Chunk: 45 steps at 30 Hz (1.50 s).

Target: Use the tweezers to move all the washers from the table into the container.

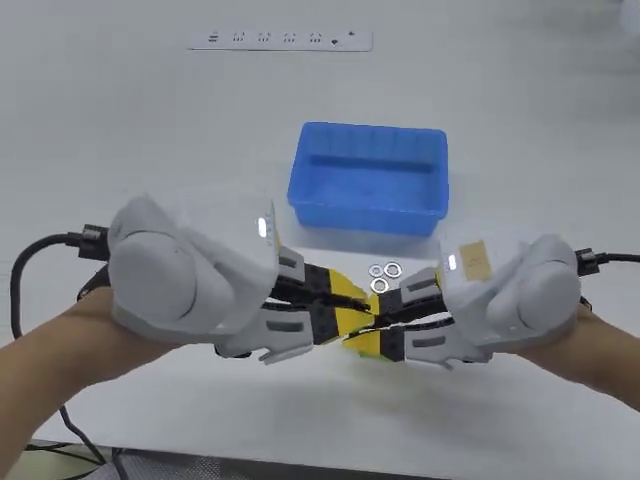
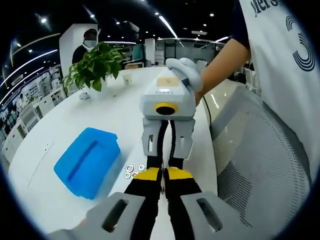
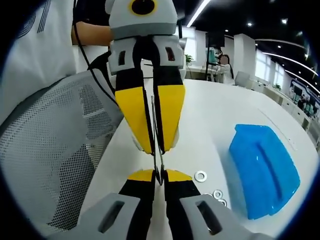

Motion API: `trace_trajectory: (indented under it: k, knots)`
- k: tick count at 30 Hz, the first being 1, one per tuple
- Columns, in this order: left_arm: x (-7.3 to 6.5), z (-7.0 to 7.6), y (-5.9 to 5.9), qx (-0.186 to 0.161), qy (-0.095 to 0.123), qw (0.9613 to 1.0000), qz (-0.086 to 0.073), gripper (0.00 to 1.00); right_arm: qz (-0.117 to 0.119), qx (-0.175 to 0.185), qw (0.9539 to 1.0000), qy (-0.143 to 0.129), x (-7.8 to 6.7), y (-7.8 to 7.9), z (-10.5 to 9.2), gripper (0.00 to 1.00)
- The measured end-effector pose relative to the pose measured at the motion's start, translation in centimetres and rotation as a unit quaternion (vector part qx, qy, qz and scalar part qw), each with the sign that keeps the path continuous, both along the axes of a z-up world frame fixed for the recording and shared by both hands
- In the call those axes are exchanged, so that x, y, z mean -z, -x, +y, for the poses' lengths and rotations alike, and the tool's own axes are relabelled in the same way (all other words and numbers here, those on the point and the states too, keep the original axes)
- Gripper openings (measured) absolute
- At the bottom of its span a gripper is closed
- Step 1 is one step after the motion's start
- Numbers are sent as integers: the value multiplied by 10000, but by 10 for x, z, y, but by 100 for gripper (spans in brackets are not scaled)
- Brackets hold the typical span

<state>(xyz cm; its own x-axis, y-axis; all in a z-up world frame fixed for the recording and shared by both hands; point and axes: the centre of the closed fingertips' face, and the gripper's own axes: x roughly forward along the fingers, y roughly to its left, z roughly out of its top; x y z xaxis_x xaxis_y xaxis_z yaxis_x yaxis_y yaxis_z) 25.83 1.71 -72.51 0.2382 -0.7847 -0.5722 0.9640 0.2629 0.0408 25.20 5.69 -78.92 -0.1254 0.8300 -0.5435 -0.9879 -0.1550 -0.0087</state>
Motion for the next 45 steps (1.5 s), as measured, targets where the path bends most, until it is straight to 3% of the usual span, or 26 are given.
trace_trajectory:
  k: [9, 18, 23, 25, 26, 31, 35, 40, 45]
  knots:
    - [-1, 6, 0, -122, 8, 9999, -90, 7, 120, 218, 9996, 106, -4, -4, 1, 11]
    - [-2, 4, -2, -176, 46, 9998, -80, 7, -188, 12, 9997, 139, -9, -3, -1, 10]
    - [-2, 10, -7, -316, -58, 9994, -139, 8, -189, 162, 9996, 95, -11, -8, 0, 9]
    - [-6, 13, -9, -370, 125, 9992, -71, 8, -151, 216, 9997, -3, -14, -11, 1, 9]
    - [-8, 14, -10, -391, 155, 9990, -120, 8, -148, 221, 9996, -54, -17, -12, 2, 9]
    - [-12, 17, -15, -433, 260, 9987, -24, 9, -120, 240, 9995, -182, -21, -15, 5, 8]
    - [-14, 18, -14, -398, 353, 9986, 37, 9, 62, 234, 9992, -323, -26, -13, 8, 8]
    - [-14, 23, -10, -304, 408, 9986, 168, 10, 104, 175, 9992, -350, -26, -10, 10, 8]
    - [-10, 26, -7, -249, 323, 9990, 199, 11, 115, 146, 9993, -333, -25, -8, 10, 8]
